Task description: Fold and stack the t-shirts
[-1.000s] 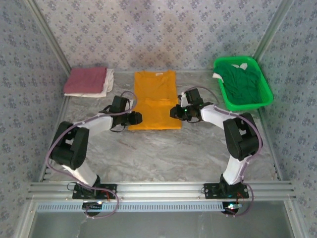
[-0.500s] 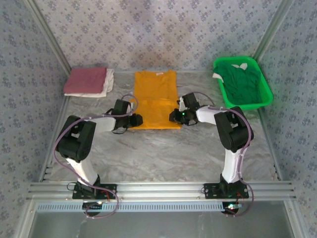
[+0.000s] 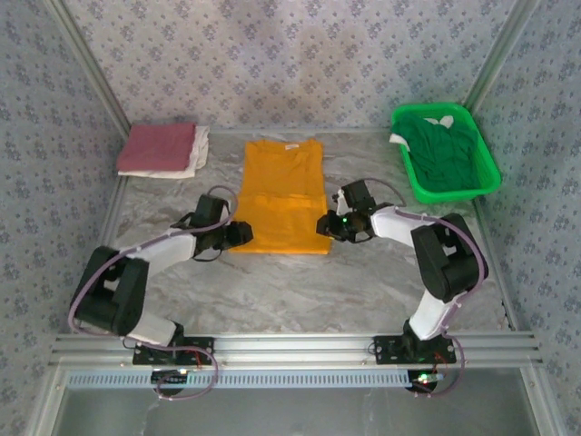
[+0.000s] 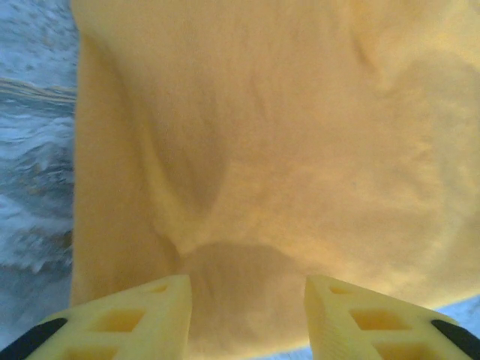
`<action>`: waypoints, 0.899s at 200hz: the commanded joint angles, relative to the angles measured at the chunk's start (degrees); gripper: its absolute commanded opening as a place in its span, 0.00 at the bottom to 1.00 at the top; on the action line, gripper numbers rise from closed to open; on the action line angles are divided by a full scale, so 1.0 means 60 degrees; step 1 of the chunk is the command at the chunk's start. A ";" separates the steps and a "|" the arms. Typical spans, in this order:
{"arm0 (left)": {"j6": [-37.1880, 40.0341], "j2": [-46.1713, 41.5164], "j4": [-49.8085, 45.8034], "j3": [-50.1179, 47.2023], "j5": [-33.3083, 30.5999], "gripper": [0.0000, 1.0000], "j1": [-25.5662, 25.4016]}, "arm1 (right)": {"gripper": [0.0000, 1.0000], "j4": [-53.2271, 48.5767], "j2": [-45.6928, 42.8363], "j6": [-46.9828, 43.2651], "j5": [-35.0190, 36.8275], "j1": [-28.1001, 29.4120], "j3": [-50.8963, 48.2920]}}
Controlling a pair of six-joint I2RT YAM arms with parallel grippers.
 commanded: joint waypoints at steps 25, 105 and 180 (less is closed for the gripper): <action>-0.0719 -0.1626 -0.1945 -0.0049 -0.0431 0.51 0.0554 | 0.30 -0.0103 -0.0926 -0.0146 0.0503 0.0015 0.0405; -0.0451 -0.0541 -0.1144 -0.0428 0.0204 0.44 0.1143 | 0.31 0.0248 -0.0086 -0.0280 0.0363 0.0072 0.0521; -0.0205 0.0444 -0.0361 -0.0297 0.0263 0.38 0.0712 | 0.31 0.0337 0.0174 -0.0340 0.0404 0.0127 0.0394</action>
